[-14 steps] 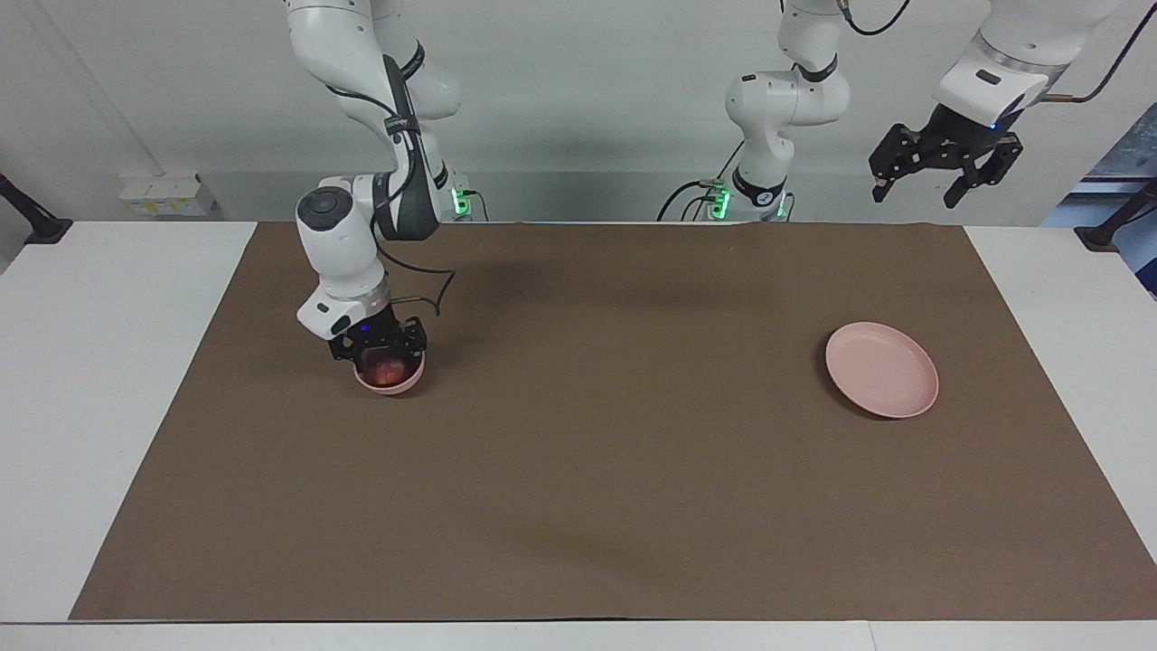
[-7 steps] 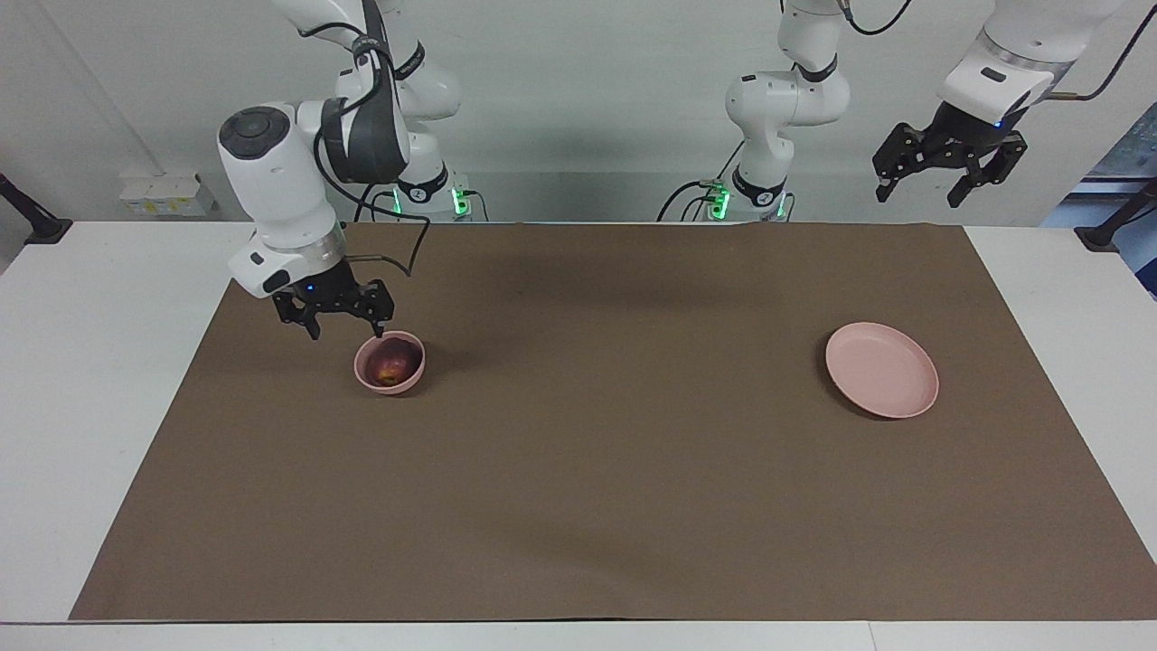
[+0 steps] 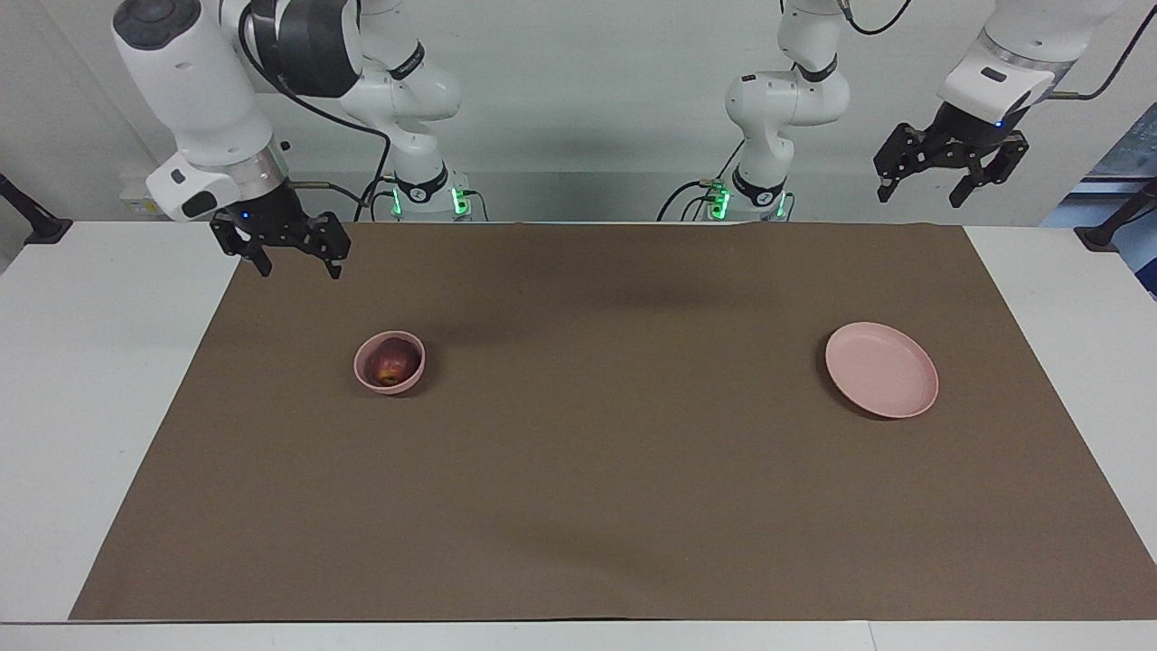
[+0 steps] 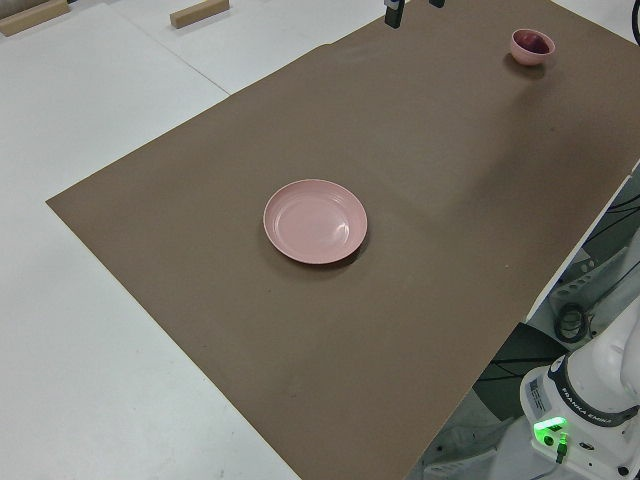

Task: Move apple from plate to bowl
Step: 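Lower the apple into the pink bowl and open the right gripper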

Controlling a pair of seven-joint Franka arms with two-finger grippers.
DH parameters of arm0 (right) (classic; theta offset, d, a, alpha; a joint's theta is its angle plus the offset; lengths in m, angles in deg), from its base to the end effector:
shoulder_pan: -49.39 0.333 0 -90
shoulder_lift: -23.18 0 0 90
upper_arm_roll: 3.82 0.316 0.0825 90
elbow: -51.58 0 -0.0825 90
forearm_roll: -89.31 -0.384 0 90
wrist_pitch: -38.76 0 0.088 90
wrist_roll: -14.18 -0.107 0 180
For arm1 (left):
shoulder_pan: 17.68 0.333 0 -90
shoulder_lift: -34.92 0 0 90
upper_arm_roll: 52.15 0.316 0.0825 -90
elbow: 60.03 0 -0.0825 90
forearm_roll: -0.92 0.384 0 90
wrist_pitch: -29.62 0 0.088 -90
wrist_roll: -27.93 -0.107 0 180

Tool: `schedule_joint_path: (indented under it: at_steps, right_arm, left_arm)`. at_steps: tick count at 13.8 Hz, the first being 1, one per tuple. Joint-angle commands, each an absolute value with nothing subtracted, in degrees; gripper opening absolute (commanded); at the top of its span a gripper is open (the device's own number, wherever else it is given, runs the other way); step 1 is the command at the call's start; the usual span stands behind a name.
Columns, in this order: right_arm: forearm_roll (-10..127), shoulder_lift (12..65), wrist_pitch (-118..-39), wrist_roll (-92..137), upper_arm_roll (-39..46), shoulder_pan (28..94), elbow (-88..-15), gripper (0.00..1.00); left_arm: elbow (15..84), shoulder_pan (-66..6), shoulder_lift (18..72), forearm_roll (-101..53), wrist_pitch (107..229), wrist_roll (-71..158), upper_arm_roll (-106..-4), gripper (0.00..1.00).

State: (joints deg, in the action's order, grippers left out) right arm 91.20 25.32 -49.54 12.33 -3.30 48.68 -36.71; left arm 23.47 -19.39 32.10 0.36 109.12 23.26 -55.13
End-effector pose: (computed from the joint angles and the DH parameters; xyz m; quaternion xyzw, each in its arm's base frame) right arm 0.5628 -0.0056 0.6152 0.9995 -0.0180 -0.0183 0.0166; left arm 0.5163 -0.0444 0.6875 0.9965 -0.0824 -0.0103 0.0035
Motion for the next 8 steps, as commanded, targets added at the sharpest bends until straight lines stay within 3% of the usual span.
schedule_joint_path:
  at_steps: [1,8]
  right_arm:
    - [90.36,25.91,-44.31,11.72,-2.59,47.9,-32.71,1.0]
    - [90.19,23.27,-46.41,11.28,-2.68,47.9,-34.82,1.0]
  left_arm:
    - [24.09,-18.47,31.32,0.66,109.96,21.95,-55.49,1.0]
    - [24.26,-18.56,31.23,0.48,109.87,22.57,-55.49,1.0]
